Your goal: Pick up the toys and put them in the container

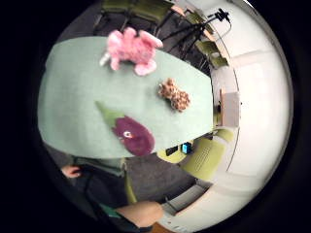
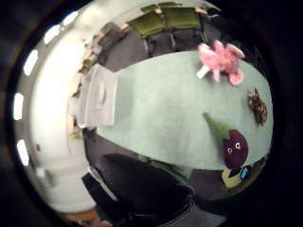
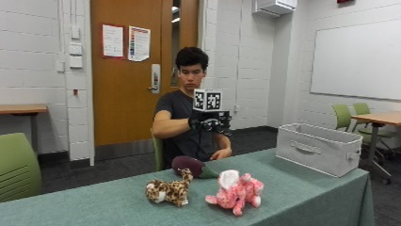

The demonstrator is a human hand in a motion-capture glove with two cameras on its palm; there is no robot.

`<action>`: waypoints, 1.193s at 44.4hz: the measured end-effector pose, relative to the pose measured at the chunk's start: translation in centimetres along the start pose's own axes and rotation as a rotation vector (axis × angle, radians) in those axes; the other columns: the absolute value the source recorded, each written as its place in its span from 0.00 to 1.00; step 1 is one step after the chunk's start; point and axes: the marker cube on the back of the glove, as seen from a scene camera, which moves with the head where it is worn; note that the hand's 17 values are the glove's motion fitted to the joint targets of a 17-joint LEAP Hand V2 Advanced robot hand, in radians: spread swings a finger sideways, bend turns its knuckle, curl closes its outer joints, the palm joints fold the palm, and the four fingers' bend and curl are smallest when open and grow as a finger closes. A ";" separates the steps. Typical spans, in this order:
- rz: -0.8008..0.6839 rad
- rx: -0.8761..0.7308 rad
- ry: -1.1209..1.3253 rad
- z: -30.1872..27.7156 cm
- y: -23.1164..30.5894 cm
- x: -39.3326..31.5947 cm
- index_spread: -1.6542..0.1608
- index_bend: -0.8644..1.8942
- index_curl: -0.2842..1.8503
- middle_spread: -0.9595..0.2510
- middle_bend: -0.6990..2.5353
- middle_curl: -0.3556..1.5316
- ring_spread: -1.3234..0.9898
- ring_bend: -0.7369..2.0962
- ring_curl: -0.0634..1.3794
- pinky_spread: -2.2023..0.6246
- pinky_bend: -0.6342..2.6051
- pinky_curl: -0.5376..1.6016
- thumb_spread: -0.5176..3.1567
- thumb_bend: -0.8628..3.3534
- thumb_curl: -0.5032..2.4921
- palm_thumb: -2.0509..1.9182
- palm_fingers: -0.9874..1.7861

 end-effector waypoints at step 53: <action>0.183 -0.006 -0.094 13.6 5.9 8.6 0.79 0.39 0.34 0.69 0.30 0.34 0.42 0.48 0.21 0.68 0.41 0.42 0.48 0.27 0.29 0.65 0.68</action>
